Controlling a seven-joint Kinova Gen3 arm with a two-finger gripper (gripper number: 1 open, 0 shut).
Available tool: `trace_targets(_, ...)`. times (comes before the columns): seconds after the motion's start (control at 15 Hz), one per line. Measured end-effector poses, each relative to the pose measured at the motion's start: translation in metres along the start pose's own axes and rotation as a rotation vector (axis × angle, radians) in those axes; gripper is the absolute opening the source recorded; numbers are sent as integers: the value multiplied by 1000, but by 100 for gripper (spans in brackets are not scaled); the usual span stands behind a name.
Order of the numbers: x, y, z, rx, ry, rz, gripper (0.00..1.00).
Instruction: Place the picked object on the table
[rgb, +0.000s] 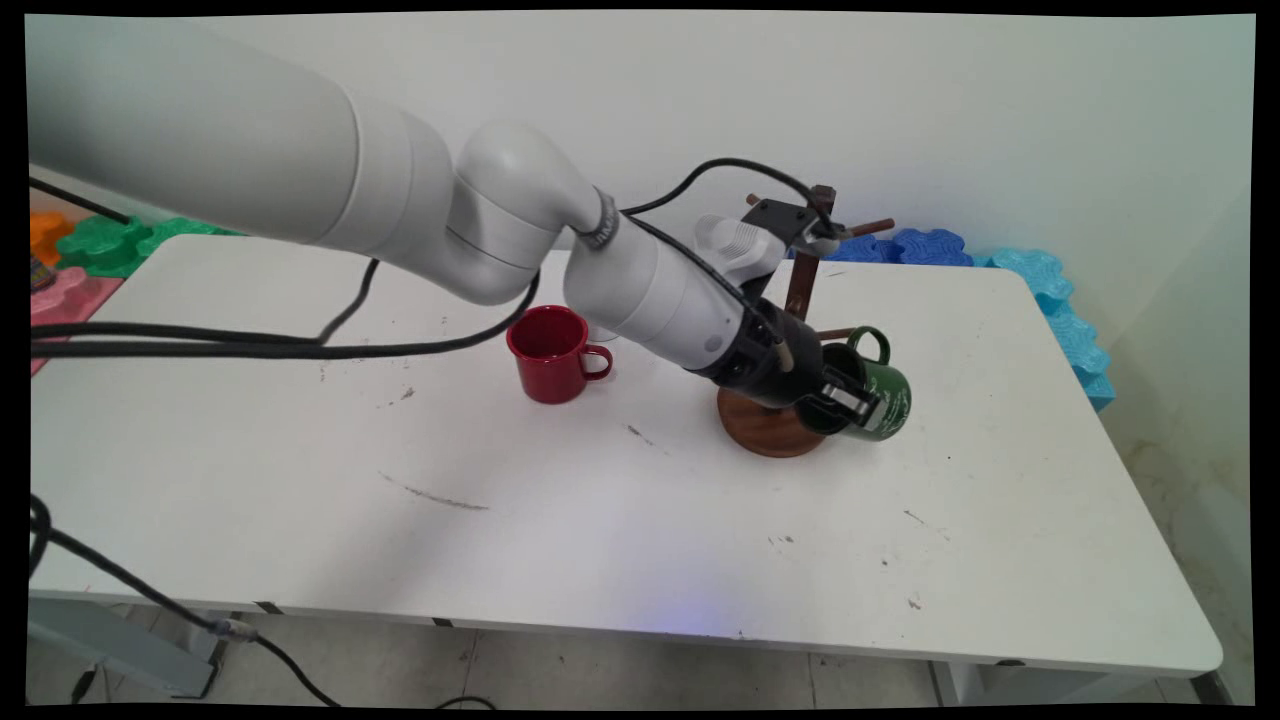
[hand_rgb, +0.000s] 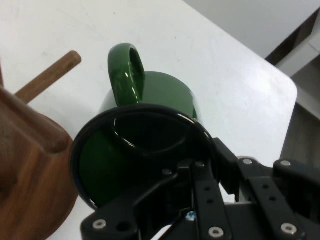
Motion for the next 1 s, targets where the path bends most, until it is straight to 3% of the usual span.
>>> trace_targets(1.0, -21, -29, -58, 0, -100, 262, 0)
